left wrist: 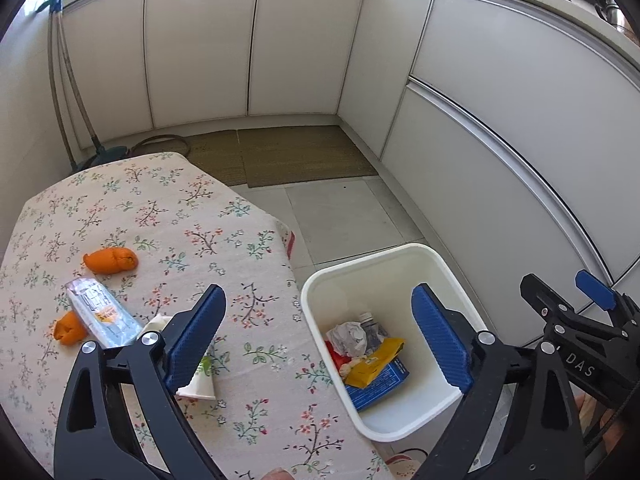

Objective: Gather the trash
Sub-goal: 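Grasp the blue milk carton with the left tool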

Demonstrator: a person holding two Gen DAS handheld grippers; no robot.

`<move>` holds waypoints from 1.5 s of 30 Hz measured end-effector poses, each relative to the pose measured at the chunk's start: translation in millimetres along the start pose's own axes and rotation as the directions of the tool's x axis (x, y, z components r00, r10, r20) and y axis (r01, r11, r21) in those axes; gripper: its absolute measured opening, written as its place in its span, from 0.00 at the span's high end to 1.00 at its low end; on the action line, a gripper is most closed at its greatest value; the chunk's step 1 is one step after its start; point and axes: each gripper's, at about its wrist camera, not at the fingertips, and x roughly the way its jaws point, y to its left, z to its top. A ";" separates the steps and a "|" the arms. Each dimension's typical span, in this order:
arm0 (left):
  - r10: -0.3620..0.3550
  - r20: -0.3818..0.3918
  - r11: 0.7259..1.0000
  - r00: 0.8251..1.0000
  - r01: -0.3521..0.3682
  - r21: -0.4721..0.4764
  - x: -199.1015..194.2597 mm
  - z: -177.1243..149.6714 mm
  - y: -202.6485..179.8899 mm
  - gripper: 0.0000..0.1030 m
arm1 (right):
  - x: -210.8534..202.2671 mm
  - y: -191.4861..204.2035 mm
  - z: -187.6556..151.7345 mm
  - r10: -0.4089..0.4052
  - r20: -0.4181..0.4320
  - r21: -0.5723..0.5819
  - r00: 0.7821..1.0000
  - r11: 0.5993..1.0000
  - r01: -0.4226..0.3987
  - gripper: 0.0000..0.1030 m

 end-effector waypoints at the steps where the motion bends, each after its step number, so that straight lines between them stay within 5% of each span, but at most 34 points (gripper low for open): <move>1: 0.007 -0.002 1.000 1.000 -0.007 -0.004 -1.0 -0.1 5.4 0.12 | -0.5 6.0 1.0 0.010 0.001 -0.009 1.000 1.000 -0.010 0.07; 13: 0.142 -0.026 0.985 0.990 -0.144 -0.098 -24.1 -8.4 100.3 0.11 | -10.7 97.9 7.6 0.106 0.023 -0.148 0.994 0.984 -0.102 0.07; 21: 0.194 -0.088 0.948 0.977 -0.210 -0.239 -36.3 -20.2 191.9 0.11 | -13.9 174.4 4.7 0.173 0.015 -0.251 0.985 0.954 -0.163 0.07; 25: 0.052 -0.139 0.910 0.989 -0.104 -0.402 -27.2 -30.7 234.0 0.12 | -14.9 204.9 3.7 0.192 0.008 -0.275 0.981 0.944 -0.182 0.07; 29: -0.178 -0.168 0.802 0.970 0.044 -0.596 -0.7 -43.3 264.4 0.13 | -14.5 220.8 5.8 0.193 0.012 -0.274 0.981 0.944 -0.182 0.07; 35: -0.270 -0.202 0.727 0.942 0.062 -0.684 40.4 -53.3 268.2 0.21 | -9.4 227.2 10.2 0.194 0.006 -0.244 0.981 0.952 -0.187 0.07; 39: -0.278 -0.210 0.711 0.937 0.053 -0.702 59.9 -53.0 269.2 0.31 | 0.6 230.3 13.0 0.219 -0.032 -0.215 0.975 0.951 -0.221 0.07; 43: -0.255 -0.227 0.733 0.940 0.034 -0.680 71.8 -51.1 268.0 0.45 | 14.4 239.5 11.8 0.211 -0.070 -0.219 0.975 0.950 -0.221 0.07; 45: -0.263 -0.229 0.749 0.937 0.048 -0.661 73.0 -48.9 266.9 0.62 | 20.7 241.3 12.4 0.208 -0.084 -0.213 0.975 0.952 -0.221 0.07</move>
